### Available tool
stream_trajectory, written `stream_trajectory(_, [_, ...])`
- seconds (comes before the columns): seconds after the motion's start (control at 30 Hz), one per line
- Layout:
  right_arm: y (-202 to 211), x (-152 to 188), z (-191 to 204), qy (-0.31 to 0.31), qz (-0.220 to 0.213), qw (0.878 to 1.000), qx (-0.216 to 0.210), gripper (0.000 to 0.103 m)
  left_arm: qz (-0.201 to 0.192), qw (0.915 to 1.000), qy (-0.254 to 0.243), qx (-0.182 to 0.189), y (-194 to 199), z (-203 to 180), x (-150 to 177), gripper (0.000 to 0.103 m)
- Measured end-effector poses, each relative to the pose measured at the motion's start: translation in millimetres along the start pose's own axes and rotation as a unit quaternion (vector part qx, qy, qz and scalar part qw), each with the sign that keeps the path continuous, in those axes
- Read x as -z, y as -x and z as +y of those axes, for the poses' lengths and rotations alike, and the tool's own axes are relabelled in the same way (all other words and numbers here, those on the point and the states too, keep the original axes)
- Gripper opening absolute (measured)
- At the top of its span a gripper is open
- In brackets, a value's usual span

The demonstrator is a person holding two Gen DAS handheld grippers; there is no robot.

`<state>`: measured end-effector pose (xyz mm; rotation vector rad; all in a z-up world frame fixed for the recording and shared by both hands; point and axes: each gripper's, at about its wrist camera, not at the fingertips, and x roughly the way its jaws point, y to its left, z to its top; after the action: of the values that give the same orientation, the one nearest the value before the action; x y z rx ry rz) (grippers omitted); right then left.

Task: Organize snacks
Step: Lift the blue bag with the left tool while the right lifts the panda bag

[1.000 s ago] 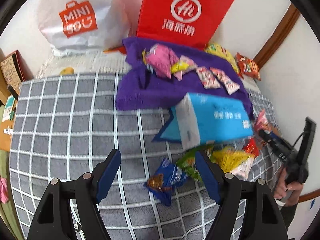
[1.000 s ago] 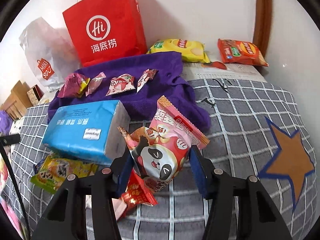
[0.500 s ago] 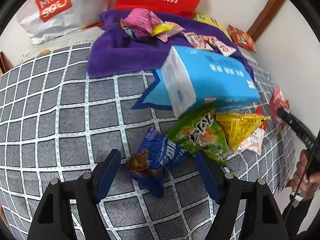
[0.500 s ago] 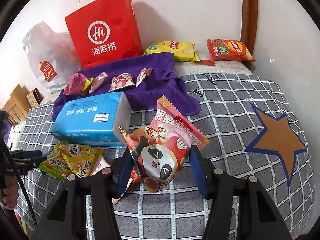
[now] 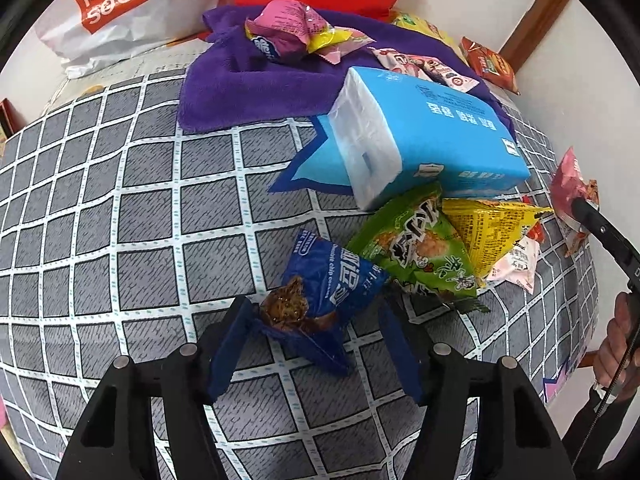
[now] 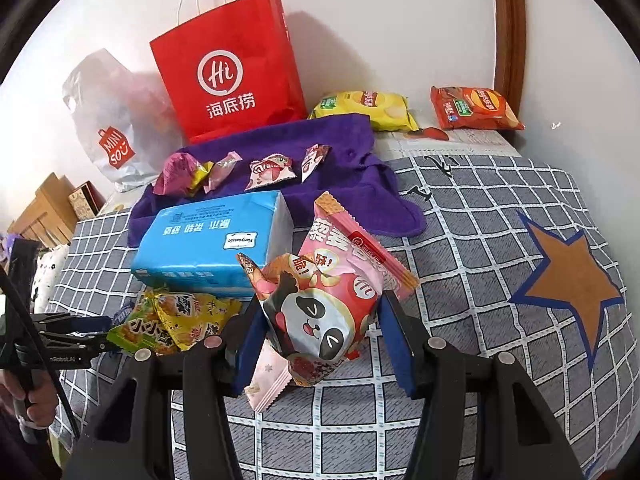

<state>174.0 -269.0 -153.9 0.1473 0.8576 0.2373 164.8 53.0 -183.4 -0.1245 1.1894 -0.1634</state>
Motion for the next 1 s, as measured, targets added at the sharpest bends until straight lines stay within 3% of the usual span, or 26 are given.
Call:
stream_trajectory(0.37, [-0.1, -1.1, -1.6, -0.005, 0.007, 1.000, -0.004, 0.054, -0.010, 0.9995, 0.019, 0.021, 6.3, 16.3, 3.8, 0.062])
stream_trajectory(0.5, [0.0, -1.6, -0.9, -0.005, 0.007, 1.000, -0.001, 0.054, -0.014, 0.9996, 0.018, 0.018, 9.6, 19.0, 11.5, 0.045])
stream_trajectory(0.57, [0.9, -0.5, -0.7, -0.007, 0.006, 1.000, -0.002, 0.054, -0.017, 0.9994, 0.018, 0.023, 14.1, 22.5, 17.0, 0.044])
stream_trajectory(0.87, [3.1, 5.2, 1.7, -0.006, 0.012, 1.000, 0.000, 0.054, -0.027, 0.9993, 0.017, 0.017, 18.9, 25.9, 18.0, 0.050])
stream_trajectory(1.0, [3.5, 5.4, 2.9, -0.006, 0.014, 1.000, 0.005, 0.054, -0.027, 0.9996, -0.001, 0.001, 11.4, 11.2, 13.1, 0.059])
